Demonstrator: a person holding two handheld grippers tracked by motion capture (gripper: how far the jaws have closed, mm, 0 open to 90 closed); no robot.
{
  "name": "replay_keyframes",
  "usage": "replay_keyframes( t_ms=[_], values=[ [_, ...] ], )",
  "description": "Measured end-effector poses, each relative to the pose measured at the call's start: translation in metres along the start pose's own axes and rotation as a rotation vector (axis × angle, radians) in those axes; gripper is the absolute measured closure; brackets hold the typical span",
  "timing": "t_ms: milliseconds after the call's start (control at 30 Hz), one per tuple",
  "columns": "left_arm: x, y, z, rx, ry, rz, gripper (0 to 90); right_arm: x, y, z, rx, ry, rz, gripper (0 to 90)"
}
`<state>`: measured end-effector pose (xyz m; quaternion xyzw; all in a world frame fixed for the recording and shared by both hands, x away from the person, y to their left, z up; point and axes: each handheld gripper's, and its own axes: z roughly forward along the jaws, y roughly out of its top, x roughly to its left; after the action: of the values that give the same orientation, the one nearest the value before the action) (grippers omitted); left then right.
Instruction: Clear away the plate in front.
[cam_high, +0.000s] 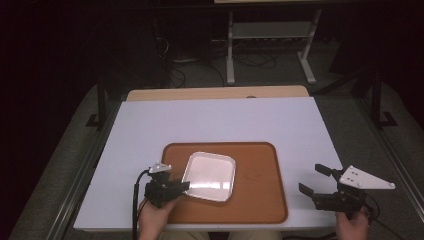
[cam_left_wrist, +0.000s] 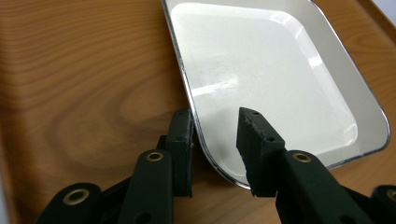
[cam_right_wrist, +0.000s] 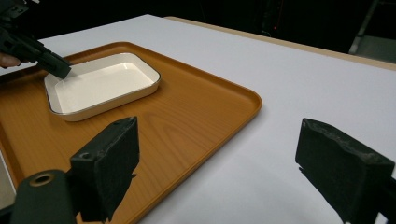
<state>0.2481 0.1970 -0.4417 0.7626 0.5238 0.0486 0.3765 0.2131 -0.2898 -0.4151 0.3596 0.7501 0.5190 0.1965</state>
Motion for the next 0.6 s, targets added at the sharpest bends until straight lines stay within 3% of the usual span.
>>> replay_keyframes(
  t_ms=[600],
  values=[
    [-0.012, -0.003, 0.003, 0.006, -0.027, 0.014, 63.0, 0.0, 0.0, 0.0, -0.001, 0.001, -0.001, 12.6]
  ],
)
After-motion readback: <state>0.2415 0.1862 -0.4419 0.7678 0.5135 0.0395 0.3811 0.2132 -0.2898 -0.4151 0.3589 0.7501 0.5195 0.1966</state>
